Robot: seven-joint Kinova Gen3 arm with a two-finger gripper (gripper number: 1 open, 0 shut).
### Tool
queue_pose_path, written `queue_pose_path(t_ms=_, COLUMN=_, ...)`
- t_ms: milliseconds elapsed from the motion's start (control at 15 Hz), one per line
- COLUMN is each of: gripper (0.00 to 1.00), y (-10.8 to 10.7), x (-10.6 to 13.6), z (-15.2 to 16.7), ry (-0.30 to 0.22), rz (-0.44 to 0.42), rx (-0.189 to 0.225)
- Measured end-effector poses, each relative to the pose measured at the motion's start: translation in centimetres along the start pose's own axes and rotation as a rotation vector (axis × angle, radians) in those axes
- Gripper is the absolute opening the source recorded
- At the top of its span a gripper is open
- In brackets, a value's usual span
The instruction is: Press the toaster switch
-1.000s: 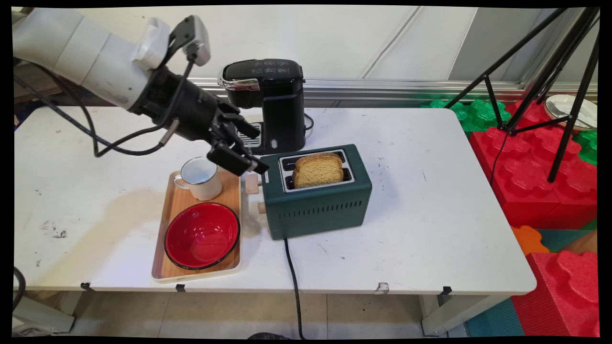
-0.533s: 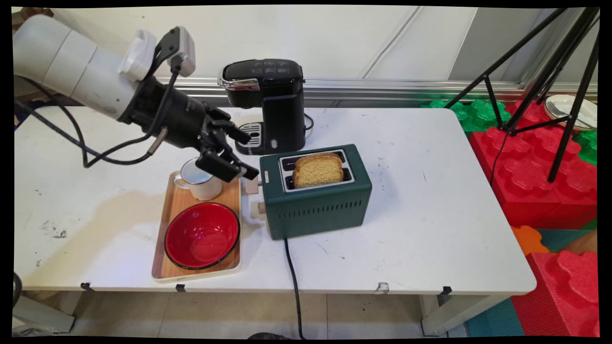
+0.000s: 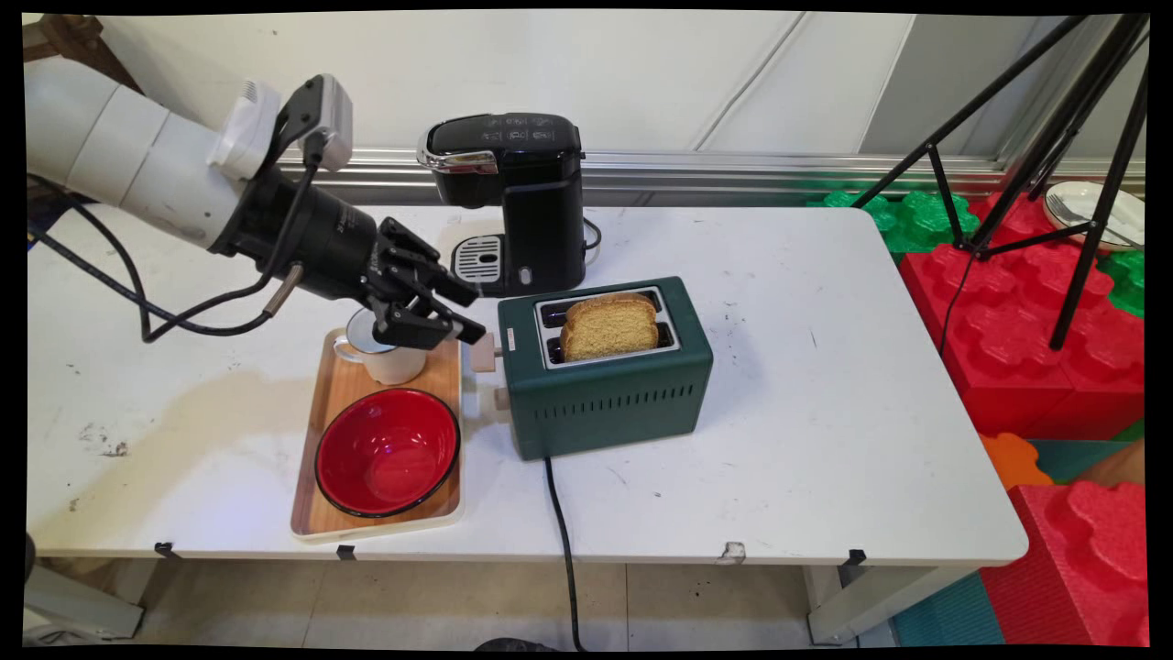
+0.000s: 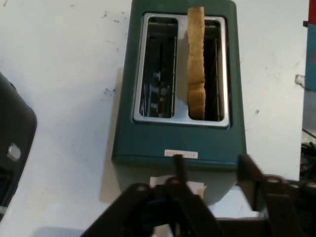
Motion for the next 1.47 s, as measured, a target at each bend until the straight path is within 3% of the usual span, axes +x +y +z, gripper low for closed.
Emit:
queue_pose_path(t_ms=667, gripper=0.0, y=-0.4, x=-1.6, z=0.5, ry=-0.017, rz=0.008, rx=0.019)
queue_pose_path(t_ms=1467, gripper=0.0, y=-0.7, x=-2.8, z=3.6, ry=-0.029, rz=0.002, rx=0.036)
